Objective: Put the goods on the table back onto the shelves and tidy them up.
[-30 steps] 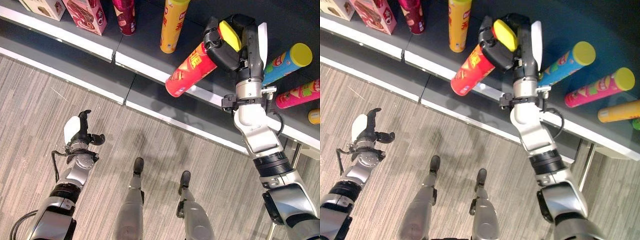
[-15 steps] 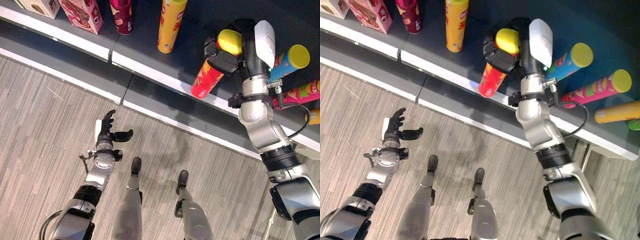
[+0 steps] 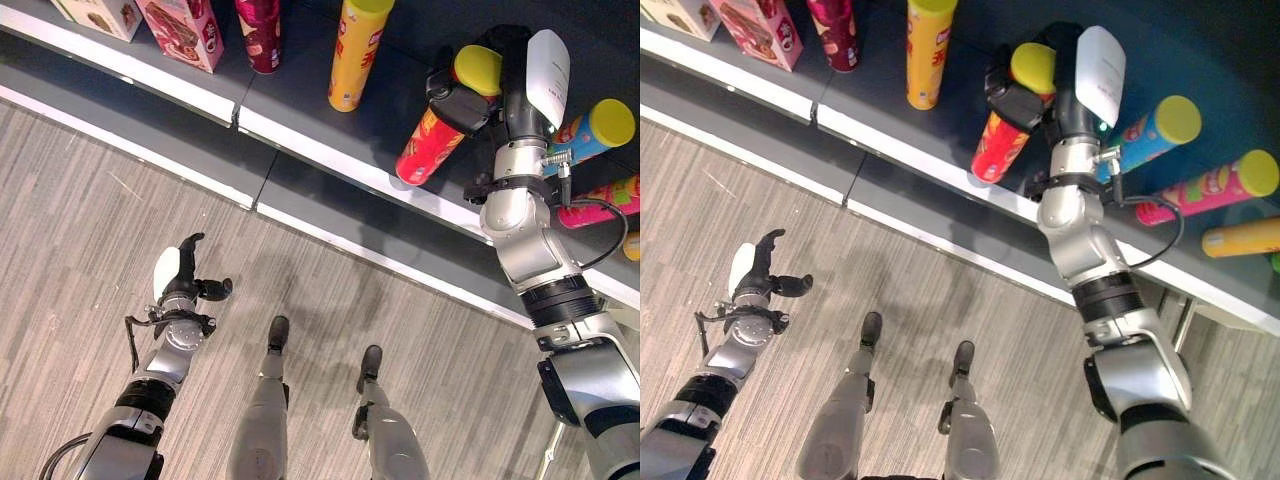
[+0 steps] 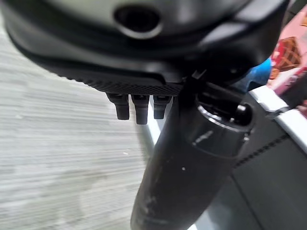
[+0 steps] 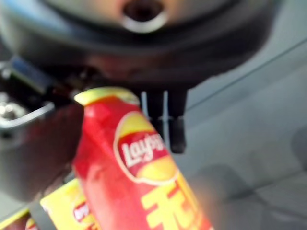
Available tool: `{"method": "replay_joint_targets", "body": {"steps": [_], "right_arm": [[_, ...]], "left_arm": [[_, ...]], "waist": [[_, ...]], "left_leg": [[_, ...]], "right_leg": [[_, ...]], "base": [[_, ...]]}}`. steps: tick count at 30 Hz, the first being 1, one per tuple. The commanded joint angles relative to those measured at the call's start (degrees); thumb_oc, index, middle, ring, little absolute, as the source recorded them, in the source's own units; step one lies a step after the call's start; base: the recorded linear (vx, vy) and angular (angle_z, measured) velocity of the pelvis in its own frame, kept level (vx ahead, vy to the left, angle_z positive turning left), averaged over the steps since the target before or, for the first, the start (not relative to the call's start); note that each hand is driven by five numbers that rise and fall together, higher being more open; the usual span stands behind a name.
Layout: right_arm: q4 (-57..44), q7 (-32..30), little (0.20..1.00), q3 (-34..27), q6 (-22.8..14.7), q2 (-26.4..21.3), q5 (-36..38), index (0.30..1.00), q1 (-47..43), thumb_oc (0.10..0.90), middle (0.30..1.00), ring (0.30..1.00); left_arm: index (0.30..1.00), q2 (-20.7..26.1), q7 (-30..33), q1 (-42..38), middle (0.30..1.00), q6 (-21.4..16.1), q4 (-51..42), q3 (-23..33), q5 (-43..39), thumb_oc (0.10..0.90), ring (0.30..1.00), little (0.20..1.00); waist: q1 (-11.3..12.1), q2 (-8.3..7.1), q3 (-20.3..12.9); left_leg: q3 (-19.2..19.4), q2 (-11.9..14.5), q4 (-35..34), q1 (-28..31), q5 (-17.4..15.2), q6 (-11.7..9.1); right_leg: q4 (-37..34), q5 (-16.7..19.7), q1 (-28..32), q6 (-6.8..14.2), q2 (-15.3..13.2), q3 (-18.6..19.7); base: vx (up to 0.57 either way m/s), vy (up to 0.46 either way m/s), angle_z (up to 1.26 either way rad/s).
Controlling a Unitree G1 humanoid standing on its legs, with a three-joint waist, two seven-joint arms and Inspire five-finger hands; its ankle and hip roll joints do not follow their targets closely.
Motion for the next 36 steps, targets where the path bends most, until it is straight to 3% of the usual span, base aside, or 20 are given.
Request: {"method": "replay_joint_targets", "body": {"steps": [1,16,36], "right_arm": [[0.07,-6.81,0.300,0.07,-2.02,-1.44,-1.91,0.300,-7.32,0.400,0.300,0.300],[6.60,-11.82,0.300,1.84,1.76,-2.91,-4.68,0.300,-12.31,0.400,0.300,0.300],[15.12,-16.81,0.300,2.07,4.72,-4.03,-2.81,0.300,-17.12,0.400,0.300,0.300]], "left_arm": [[0.900,1.66,4.94,0.27,0.900,-1.89,-0.38,-0.24,3.52,0.800,0.900,0.900],[0.900,-0.04,8.07,-1.09,0.900,-2.15,-0.80,-1.82,3.00,0.800,0.900,0.900],[0.900,-1.00,8.94,-1.81,0.900,-2.51,0.31,-3.16,1.70,0.800,0.900,0.900]], "waist": [[0.18,0.11,-8.48],[1.54,1.64,-7.42],[2.10,3.03,-7.12]], "left_leg": [[0.17,6.85,1.33,0.30,-3.80,-4.40],[-1.27,5.60,1.63,-1.24,-3.57,-4.00],[-0.92,4.96,1.19,-2.34,-3.23,-3.88]], "right_leg": [[8.24,0.30,-4.17,3.74,-8.59,2.09],[9.88,-0.82,-4.32,3.76,-9.49,1.01],[9.21,-0.45,-5.04,4.00,-10.31,0.66]], "base": [[0.04,-0.026,0.12],[0.02,-0.011,0.08],[0.00,-0.001,0.00]]}}
